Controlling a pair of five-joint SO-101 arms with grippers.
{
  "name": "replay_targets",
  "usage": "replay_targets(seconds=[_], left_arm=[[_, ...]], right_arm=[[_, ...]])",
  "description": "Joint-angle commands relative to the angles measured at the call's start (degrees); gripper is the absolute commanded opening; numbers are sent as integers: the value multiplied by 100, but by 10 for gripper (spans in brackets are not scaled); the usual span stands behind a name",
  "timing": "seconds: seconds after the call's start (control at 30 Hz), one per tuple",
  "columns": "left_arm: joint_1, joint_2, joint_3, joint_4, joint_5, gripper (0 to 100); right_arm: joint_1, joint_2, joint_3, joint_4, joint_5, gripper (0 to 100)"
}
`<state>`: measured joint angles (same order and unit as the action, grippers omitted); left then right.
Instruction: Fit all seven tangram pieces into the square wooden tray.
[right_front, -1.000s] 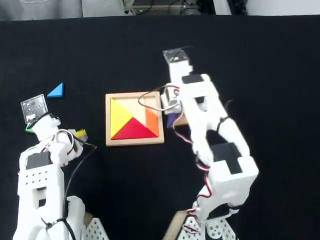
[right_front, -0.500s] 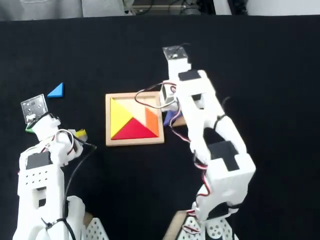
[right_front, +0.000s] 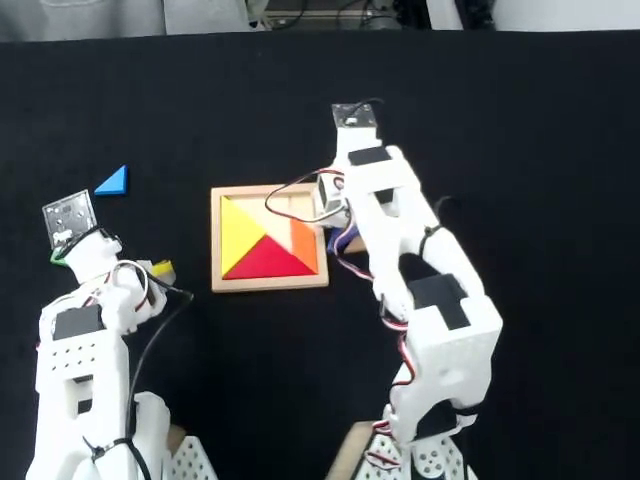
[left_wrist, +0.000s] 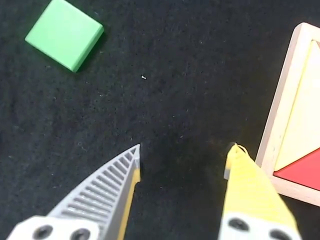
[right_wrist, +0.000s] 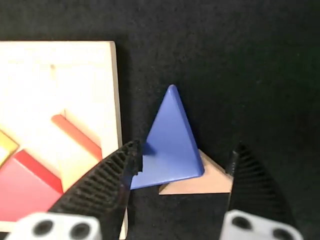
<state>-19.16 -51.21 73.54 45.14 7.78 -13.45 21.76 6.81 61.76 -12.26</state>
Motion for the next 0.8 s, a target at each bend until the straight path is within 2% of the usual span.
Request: replay_targets(seconds=[0.0,0.1,0.2,0.37,0.57,0.67,0.77], left_arm=[[84,-79,-57,-70,35,267],[84,-79,-57,-70,35,267],[84,-79,-57,-70,35,267],[84,-79,-57,-70,35,267],[84,-88,-57,-70,35,267],[84,-88,-57,-70,35,267],[84,-88,-57,-70,35,267]], right_arm=[[35,-101,-382,-79,-35,276],[316,-101,-382,-26,-35,276],[492,-110,-576,466,-35,276],[123,-101,-848,1046,-62,276],[-53,-57,-796,659,18,276],[-53,57,-787,360,431,276],[-53,418,-848,273,519,276]])
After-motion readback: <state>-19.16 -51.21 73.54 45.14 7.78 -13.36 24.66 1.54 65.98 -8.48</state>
